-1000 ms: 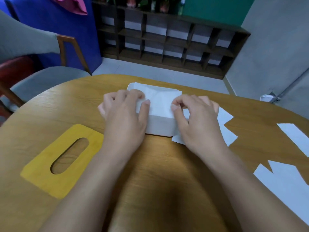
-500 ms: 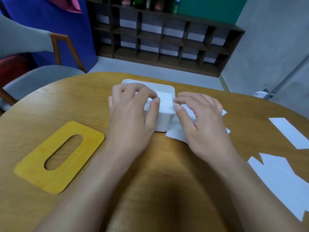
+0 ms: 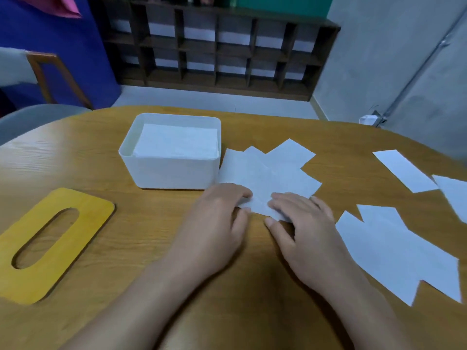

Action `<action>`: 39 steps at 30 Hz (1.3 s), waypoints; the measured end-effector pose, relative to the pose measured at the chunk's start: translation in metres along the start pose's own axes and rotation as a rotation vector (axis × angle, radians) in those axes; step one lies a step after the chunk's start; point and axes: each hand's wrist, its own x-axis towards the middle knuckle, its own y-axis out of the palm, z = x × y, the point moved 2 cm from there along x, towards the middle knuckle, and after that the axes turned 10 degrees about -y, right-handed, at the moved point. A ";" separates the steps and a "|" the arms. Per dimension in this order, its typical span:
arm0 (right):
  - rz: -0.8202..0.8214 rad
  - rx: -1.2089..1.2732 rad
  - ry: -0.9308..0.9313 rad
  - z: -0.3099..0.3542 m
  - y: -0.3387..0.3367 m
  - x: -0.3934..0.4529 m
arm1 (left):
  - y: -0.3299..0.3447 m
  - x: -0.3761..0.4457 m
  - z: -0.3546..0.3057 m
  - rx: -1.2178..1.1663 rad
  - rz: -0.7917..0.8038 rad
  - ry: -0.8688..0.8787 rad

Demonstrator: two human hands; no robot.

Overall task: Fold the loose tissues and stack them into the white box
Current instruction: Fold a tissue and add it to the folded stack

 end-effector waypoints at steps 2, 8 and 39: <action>-0.037 -0.017 -0.009 -0.002 -0.005 -0.012 | 0.003 0.001 0.005 0.035 0.010 -0.013; -0.030 0.040 -0.016 -0.014 -0.018 -0.024 | 0.012 -0.008 0.002 0.156 0.061 0.069; -0.262 1.196 0.203 0.001 -0.042 -0.027 | -0.006 -0.015 -0.006 -0.624 0.179 -0.021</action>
